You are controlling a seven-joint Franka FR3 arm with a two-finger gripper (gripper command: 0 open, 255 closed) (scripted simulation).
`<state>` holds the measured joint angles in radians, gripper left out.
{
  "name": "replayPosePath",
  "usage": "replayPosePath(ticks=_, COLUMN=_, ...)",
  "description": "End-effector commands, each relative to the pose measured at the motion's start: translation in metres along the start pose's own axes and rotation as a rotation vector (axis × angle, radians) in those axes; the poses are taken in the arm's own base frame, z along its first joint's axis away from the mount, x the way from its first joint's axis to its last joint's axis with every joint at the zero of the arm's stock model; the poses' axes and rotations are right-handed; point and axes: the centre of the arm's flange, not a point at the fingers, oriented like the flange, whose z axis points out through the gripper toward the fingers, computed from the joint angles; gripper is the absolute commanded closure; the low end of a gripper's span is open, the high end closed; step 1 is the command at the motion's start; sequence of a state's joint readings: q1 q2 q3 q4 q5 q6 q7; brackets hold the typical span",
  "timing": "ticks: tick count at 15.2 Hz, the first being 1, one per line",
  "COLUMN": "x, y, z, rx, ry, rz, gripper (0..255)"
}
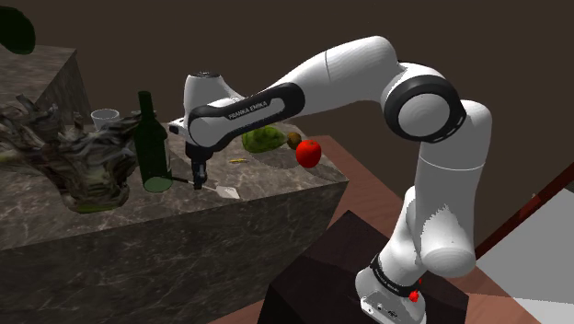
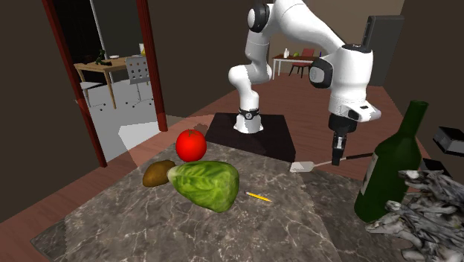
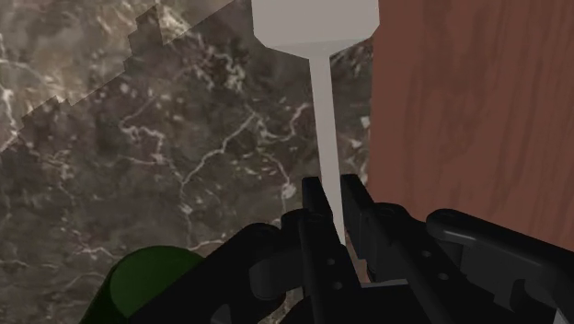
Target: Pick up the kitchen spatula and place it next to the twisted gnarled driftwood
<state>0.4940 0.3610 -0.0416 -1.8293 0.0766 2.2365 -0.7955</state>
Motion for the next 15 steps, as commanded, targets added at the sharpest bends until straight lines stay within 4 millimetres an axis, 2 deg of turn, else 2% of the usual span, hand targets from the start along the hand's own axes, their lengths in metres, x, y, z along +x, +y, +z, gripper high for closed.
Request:
replayPosePath(ticks=1, x=0.0, y=0.0, z=0.012, rx=0.0, ry=0.0, rz=0.0, gripper=255)
replayPosePath(ticks=8, x=-0.003, y=0.0, z=0.05, rx=0.0, ry=0.0, rz=0.0, gripper=255)
replayPosePath(ticks=15, x=-0.003, y=0.0, z=0.05, rx=0.0, ry=0.0, rz=0.0, gripper=255)
